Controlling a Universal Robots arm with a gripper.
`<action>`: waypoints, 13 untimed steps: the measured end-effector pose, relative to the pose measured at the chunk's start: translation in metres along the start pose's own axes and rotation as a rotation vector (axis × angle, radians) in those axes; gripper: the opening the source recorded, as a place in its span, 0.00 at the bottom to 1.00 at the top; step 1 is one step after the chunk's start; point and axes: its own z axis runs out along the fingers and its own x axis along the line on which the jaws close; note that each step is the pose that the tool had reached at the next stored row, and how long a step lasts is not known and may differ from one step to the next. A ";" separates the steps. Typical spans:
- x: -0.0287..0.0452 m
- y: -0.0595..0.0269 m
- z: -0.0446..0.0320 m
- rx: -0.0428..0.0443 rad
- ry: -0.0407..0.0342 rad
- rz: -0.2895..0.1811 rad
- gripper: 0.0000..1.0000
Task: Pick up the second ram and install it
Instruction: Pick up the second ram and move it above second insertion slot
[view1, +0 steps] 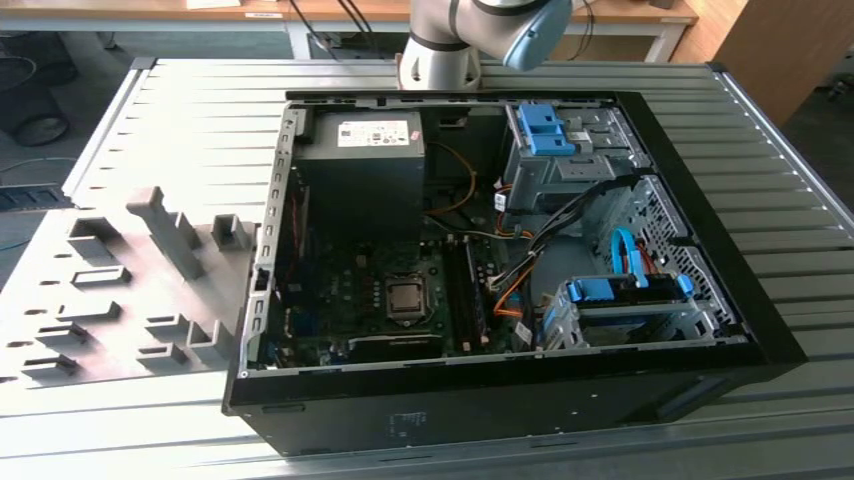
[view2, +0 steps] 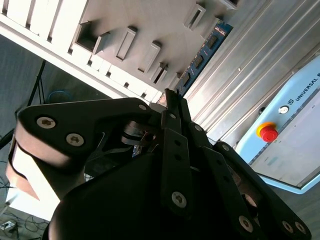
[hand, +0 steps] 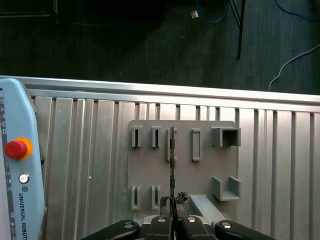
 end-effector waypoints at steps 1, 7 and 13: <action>0.0000 0.0000 -0.0017 0.0001 -0.0002 0.000 0.14; -0.0002 0.0001 -0.0045 0.0001 -0.0002 0.000 0.14; -0.0001 -0.0026 -0.0049 0.0000 -0.0001 0.000 0.14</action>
